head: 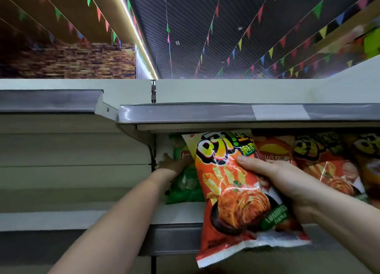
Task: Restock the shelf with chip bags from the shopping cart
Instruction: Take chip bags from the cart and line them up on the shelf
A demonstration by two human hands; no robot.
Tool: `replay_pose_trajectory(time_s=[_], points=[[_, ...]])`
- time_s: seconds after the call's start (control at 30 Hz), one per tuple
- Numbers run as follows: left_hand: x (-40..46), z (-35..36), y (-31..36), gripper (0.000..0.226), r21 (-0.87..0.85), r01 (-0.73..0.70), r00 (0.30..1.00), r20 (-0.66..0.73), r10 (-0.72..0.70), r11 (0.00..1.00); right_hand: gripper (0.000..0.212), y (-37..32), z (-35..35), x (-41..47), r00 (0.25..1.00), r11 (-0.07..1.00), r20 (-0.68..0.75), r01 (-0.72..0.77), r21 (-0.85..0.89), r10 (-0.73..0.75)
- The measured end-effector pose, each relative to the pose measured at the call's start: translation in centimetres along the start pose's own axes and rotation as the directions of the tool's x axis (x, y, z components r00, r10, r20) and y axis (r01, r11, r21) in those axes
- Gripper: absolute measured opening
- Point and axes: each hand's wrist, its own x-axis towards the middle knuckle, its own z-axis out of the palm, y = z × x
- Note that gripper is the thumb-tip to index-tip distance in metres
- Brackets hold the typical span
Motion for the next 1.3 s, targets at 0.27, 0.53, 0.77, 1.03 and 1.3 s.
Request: replay_pose_trajectory(time_s=[0.27,0.53,0.77,1.03,1.3], points=[[-1.5,-5.1,-1.2,0.057,-0.053,-0.051,0.996,-0.070,0.047,0.997,0.047,-0.1,2.6,2.3,0.989,0.988,-0.069,-0.126,0.090,0.132],[-3.6,-6.8,-1.1,0.055,-0.137,-0.006,0.999,-0.036,0.001,0.991,0.039,2.4,4.5,6.1,0.973,0.985,-0.211,-0.063,0.158,0.096],[-4.6,-3.5,0.5,0.045,-0.229,0.036,0.999,0.041,-0.028,0.973,0.045,3.3,4.4,7.1,0.969,0.993,-0.219,-0.116,-0.011,0.110],[-4.4,-1.7,0.8,0.032,-0.329,0.083,0.991,0.128,-0.042,0.941,0.042,3.3,4.4,7.4,0.988,0.994,-0.110,-0.112,0.010,0.112],[-4.6,-1.1,0.2,0.029,-0.324,0.063,0.996,0.082,-0.039,0.944,0.061,4.5,4.9,7.0,0.981,0.993,-0.153,-0.116,0.037,0.121]])
